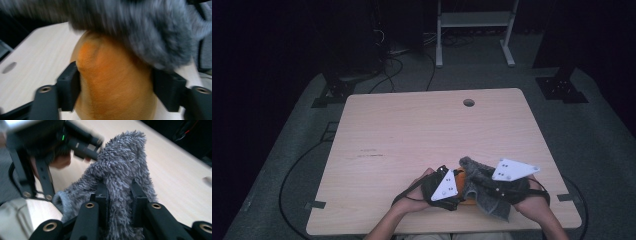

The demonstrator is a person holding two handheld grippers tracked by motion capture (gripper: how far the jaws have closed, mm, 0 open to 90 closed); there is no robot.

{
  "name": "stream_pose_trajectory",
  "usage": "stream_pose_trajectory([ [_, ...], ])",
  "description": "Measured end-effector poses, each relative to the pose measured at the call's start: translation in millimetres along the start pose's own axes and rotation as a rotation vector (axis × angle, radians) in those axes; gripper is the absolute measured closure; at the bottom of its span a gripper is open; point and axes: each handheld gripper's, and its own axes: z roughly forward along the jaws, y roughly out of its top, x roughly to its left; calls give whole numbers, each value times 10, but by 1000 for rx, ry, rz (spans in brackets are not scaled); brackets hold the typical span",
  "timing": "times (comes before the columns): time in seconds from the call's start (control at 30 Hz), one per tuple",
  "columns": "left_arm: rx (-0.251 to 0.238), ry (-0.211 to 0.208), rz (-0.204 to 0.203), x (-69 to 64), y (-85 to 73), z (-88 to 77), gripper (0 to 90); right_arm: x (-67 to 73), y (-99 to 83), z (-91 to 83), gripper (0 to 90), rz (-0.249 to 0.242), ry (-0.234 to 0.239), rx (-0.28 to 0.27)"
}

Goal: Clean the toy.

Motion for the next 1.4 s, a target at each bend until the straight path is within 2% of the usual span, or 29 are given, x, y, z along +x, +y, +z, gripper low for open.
stream_pose_trajectory([
  [0.03, 6, -7, -40, 20, -9, 5, 196, 7, -25, 53, 722, 7, 15, 14],
  [0.1, -4, -29, -125, 52, -30, 10, 140, 12, -74, 129, 721, 31, 47, 12],
  [0.13, -9, -24, -114, 47, -41, 7, 157, 10, -86, 138, 721, 37, 60, 6],
  [0.17, -8, -18, -95, 42, -48, 0, 223, -4, -91, 132, 722, 41, 59, 1],
  [0.2, -3, -27, -101, 52, -50, -6, 248, -31, -100, 116, 723, 49, 57, -2],
  [0.3, 6, -36, -76, 76, -91, -20, 278, -163, -202, 80, 723, 91, 44, 3],
  [0.33, 7, -40, -81, 89, -109, -29, 280, -207, -248, 71, 722, 111, 40, 10],
  [0.4, 5, -50, -103, 120, -129, -47, 280, -291, -327, 51, 722, 150, 26, 15],
  [0.47, -12, -65, -157, 138, -104, -53, 234, -335, -365, 39, 722, 179, 18, 17],
  [0.53, -26, -55, -210, 149, -64, -45, 180, -316, -354, 43, 724, 186, 22, 13],
  [0.57, -32, -49, -214, 143, -49, -43, 181, -292, -335, 46, 723, 173, 25, 10],
  [0.63, -26, -46, -182, 134, -54, -51, 223, -248, -301, 48, 722, 150, 31, 5],
  [0.7, -27, -46, -178, 142, -96, -60, 281, -246, -305, 54, 719, 137, 28, 7],
  [0.8, -17, -54, -169, 150, -127, -76, 310, -298, -357, 57, 718, 148, 18, 23],
  [0.9, -14, -55, -150, 143, -130, -84, 315, -393, -427, 25, 717, 180, -3, 37],
  [0.97, -20, -63, -139, 142, -131, -87, 311, -423, -430, -22, 719, 178, -34, 30],
  [1.07, -27, -78, -156, 146, -129, -87, 265, -401, -371, -55, 720, 169, -9, -6],
  [1.17, -25, -68, -183, 153, -96, -83, 173, -291, -288, -10, 719, 133, 36, -21],
  [1.2, -20, -68, -193, 153, -88, -77, 154, -256, -270, 10, 718, 111, 37, -20],
  [1.23, -14, -66, -189, 152, -86, -75, 154, -233, -262, 26, 718, 94, 36, -16],
  [1.3, -11, -57, -153, 141, -101, -89, 225, -237, -280, 47, 719, 83, 21, 0],
  [1.37, 7, -58, -142, 150, -115, -105, 262, -301, -356, 60, 718, 99, 2, 23],
  [1.4, 6, -57, -138, 153, -125, -108, 272, -348, -414, 64, 719, 128, 1, 26],
])
